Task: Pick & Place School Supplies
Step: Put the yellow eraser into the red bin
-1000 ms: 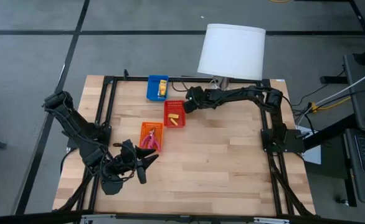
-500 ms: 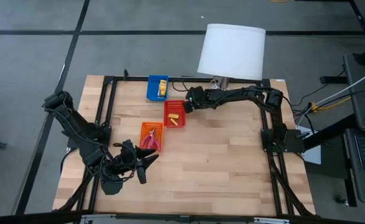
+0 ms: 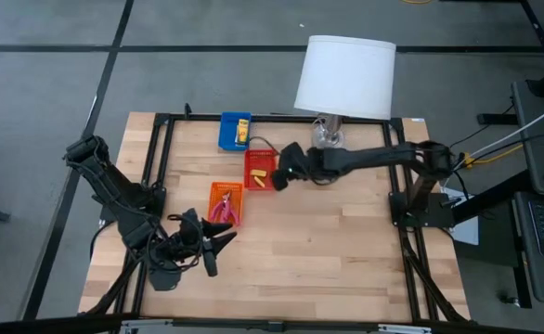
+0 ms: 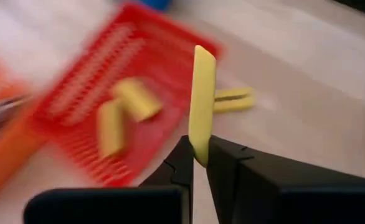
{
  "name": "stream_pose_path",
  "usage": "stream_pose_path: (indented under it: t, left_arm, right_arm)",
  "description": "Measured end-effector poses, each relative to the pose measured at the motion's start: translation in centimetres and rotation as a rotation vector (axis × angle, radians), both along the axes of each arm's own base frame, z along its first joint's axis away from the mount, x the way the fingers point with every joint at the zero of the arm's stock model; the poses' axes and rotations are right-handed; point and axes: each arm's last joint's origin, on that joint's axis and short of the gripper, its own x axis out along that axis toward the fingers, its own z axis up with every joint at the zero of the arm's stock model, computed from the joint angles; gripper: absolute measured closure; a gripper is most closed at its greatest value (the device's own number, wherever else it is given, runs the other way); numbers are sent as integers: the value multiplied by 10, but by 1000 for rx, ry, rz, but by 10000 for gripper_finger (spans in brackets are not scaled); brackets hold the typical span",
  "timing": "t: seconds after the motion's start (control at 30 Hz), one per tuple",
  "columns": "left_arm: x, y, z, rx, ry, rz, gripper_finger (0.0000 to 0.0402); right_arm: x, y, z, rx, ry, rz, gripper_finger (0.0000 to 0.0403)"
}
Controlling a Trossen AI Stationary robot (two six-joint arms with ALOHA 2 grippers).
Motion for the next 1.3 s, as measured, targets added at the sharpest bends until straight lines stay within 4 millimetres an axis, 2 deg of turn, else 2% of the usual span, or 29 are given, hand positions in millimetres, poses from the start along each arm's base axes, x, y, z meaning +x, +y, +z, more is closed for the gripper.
stream_pose_path:
  t: [0.1, 0.23, 0.37, 0.57, 0.87, 0.93, 1.13, 1.2, 1.3]
  left_arm:
    - [0, -1, 1, 12, -1, 0, 274]
    - [1, -2, 3, 29, -6, -7, 274]
    - [2, -2, 5, 38, -11, -11, 274]
    - [2, -5, 8, 35, -29, -22, 274]
    - [3, -5, 10, 24, -44, -19, 274]
    - [3, -5, 10, 23, -46, -19, 274]
    - [3, -5, 10, 24, -48, -13, 274]
    - [3, -5, 10, 26, -49, -7, 274]
    - [4, -4, 10, 30, -52, 5, 274]
  right_arm:
    - [-1, 18, 13, 19, -57, 59, 382]
    - [9, 23, 17, 95, -160, 126, 382]
    - [19, 16, 4, 143, -193, 114, 382]
    - [24, -4, -16, 178, -161, 94, 382]
    - [28, -23, -20, 192, -202, 117, 382]
    - [29, -24, -18, 169, -223, 141, 366]
    - [31, -28, -15, 150, -262, 118, 257]
    - [31, -30, -15, 151, -260, 107, 239]
    - [30, -31, -13, 146, -269, 102, 233]
